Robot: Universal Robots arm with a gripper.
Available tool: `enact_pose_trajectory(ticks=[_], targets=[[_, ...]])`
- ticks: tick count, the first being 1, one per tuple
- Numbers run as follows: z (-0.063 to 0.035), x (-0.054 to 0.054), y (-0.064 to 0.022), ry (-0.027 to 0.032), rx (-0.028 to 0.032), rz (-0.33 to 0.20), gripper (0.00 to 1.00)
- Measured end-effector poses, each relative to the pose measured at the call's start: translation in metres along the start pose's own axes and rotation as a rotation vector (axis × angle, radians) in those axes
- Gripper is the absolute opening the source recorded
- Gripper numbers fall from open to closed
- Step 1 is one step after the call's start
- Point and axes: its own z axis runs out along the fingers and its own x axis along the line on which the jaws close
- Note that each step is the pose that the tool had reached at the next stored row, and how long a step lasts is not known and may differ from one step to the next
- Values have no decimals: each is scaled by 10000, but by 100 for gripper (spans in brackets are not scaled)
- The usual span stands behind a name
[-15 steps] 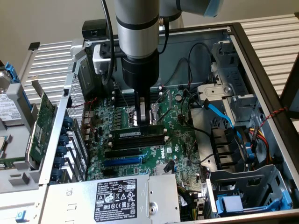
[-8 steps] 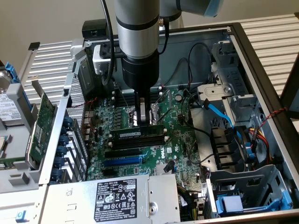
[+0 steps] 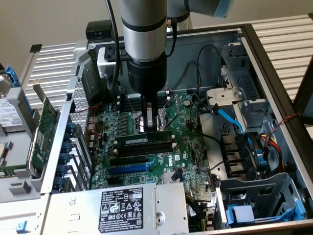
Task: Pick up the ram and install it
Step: 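Insert the ram into the slot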
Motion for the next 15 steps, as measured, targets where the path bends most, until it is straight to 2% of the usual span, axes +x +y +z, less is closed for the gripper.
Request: enact_pose_trajectory(ticks=[8, 15], targets=[[7, 0, 3, -5, 39, 3, 12], [14, 1, 11, -50, 53, 32, 12]])
